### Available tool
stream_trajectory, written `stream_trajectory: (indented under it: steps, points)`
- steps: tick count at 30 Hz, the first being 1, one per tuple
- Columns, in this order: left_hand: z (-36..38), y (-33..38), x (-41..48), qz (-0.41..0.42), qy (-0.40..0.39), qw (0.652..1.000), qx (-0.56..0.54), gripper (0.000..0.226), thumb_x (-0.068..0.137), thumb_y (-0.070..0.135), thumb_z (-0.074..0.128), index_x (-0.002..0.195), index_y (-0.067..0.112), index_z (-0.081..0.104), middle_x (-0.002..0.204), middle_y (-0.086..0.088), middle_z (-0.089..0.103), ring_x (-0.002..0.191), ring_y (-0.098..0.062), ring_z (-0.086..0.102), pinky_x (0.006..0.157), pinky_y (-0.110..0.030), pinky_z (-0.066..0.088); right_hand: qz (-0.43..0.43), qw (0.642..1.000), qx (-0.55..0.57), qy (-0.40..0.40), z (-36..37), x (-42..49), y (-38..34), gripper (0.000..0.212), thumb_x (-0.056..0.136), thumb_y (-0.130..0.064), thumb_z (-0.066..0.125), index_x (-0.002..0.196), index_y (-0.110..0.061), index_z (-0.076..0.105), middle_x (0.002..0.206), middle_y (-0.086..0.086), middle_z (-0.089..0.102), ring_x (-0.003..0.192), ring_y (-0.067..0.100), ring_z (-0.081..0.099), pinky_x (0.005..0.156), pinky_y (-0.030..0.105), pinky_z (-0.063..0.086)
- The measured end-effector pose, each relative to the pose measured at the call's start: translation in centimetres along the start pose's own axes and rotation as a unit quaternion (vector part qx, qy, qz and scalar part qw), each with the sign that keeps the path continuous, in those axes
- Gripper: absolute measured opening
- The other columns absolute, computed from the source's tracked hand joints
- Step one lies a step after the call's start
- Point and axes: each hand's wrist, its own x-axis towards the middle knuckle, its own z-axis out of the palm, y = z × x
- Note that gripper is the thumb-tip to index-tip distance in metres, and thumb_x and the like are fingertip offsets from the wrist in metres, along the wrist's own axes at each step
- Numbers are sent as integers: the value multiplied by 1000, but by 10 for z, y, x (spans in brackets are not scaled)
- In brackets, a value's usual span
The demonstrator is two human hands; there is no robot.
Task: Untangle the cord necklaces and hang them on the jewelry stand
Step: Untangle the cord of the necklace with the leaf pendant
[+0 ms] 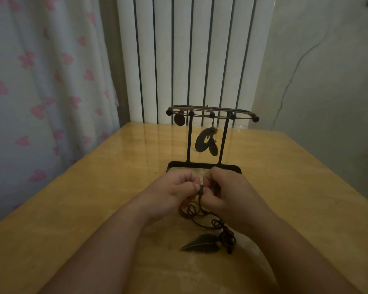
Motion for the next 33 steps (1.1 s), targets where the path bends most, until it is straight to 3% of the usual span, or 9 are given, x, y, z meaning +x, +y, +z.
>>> stream_trajectory:
  steps: [13,20,25,29,33]
  points:
    - [0,-3,3,-16,-23,998,-65,13,83,26,49,78,19,59,74,-6,48,61,-12,42,57,-28,38,-2,999,45,12,5,-1,-2,5,84,-32,53,80,-31,50,75,-8,55,69,11,53,62,31,51]
    - [2,-4,3,-23,-20,993,-110,13,83,23,49,73,22,59,78,-10,44,62,-12,40,57,-27,36,0,998,60,23,7,-1,-4,3,81,-35,49,79,-32,49,74,-9,54,66,9,51,59,29,49]
    - [4,-2,4,-26,-21,988,-150,11,81,21,48,81,14,57,75,-7,44,61,-12,40,58,-28,34,-1,996,83,43,7,-1,-6,5,84,-27,52,80,-30,51,73,-8,54,62,7,50,55,26,45]
    - [4,-2,3,-17,7,995,-100,20,82,24,49,66,30,61,69,0,47,63,-14,41,60,-30,37,4,996,80,45,4,-1,-2,7,83,-29,55,80,-34,53,71,-11,55,64,-1,52,53,19,42]
    - [4,-3,5,-14,31,999,-30,23,84,26,50,66,35,61,66,4,50,62,-13,44,59,-32,39,0,998,45,49,0,-1,-1,14,85,-30,60,79,-41,53,72,-13,57,68,-1,55,54,16,44]
